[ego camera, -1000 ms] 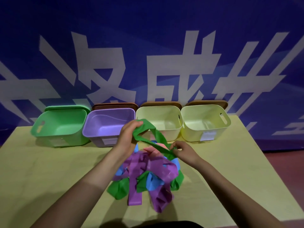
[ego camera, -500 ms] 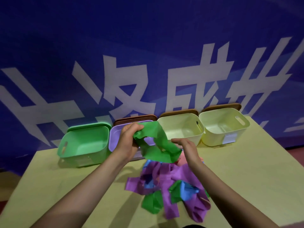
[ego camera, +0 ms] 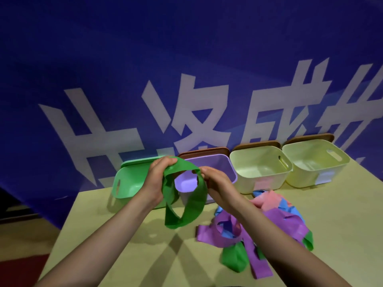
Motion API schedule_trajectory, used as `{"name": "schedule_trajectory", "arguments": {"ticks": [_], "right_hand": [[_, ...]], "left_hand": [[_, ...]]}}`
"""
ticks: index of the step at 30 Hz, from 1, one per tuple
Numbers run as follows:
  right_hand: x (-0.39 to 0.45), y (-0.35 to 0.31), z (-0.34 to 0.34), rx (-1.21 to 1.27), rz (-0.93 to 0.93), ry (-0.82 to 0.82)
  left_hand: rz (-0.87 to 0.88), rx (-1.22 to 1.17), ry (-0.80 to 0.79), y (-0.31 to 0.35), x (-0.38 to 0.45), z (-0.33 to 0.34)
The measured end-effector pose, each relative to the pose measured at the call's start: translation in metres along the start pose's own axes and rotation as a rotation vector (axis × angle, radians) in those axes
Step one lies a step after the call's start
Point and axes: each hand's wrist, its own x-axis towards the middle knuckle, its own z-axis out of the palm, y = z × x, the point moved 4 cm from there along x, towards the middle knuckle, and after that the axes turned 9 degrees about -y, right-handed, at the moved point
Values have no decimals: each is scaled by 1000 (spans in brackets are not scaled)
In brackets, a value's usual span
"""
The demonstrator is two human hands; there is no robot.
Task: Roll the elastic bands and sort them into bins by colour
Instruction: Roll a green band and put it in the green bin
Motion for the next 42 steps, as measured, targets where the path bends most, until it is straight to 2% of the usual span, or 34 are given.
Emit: {"name": "schedule_trajectory", "arguments": {"ticks": [7,10,13,15,17,21,24,27,35,42], "right_hand": [[15,-5,30,142,-69,-85],[21,-5,35,91,-64,-81],[25,-3,32,-23,-55,-59],[27,-2,29,-68,-67,-52],[29,-3,27,-104,-73,-46],[32,-4,25,-179,-81,-47],[33,-4,22,-218,-69,-74],[29,6,16,-232,24,-68],[18,56,-1,-303,175,-41],[8,85,-21,-448,317,22]], "left_hand": [[-82,186,-45,-2,1,-39],[-100,340,-58,-12,1,-42],[-5,395,64,-9,-4,-42],[55,348,35,-4,-9,-34],[44,303,-4,-4,-14,-28],[101,427,26,-8,-13,-25],[132,379,94,-3,-9,-25],[137,299,163,4,-4,-25],[133,218,161,10,7,-16],[129,106,259,18,18,-36]]}}
